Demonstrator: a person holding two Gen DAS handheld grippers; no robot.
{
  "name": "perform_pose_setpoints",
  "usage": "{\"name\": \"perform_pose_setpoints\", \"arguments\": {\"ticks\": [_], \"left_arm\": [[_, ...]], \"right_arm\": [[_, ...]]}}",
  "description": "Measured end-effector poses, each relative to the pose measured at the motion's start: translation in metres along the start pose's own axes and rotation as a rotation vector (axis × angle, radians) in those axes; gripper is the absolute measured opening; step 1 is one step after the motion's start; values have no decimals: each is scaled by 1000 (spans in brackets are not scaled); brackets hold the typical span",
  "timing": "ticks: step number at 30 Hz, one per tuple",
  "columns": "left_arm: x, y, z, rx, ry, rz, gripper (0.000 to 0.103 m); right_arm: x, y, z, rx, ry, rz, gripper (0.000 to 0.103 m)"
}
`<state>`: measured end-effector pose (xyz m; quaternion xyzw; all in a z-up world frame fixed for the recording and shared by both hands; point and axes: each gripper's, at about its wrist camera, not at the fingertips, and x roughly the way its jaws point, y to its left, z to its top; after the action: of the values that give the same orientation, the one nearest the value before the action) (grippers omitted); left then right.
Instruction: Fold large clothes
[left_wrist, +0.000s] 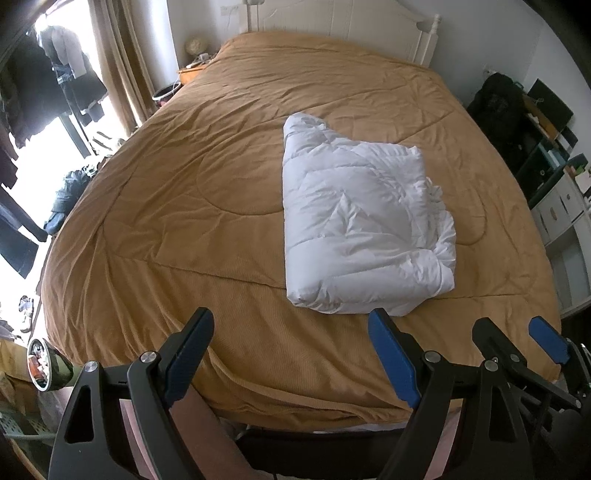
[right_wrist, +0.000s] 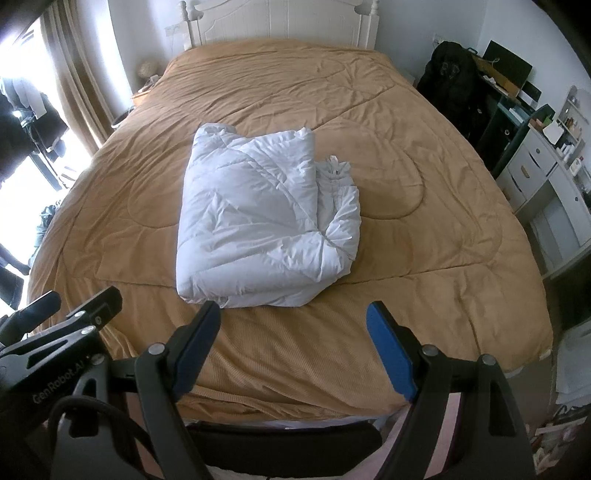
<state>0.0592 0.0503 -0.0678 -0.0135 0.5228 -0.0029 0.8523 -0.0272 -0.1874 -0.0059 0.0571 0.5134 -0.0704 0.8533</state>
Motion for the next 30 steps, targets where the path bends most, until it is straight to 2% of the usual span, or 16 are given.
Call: {"name": "perform_pose_setpoints", "arguments": {"ticks": [30], "left_arm": [[-2,-4,-5,0,3,-8,86]], "right_arm": [[-1,-9,1,-9,8,-19,81]]}}
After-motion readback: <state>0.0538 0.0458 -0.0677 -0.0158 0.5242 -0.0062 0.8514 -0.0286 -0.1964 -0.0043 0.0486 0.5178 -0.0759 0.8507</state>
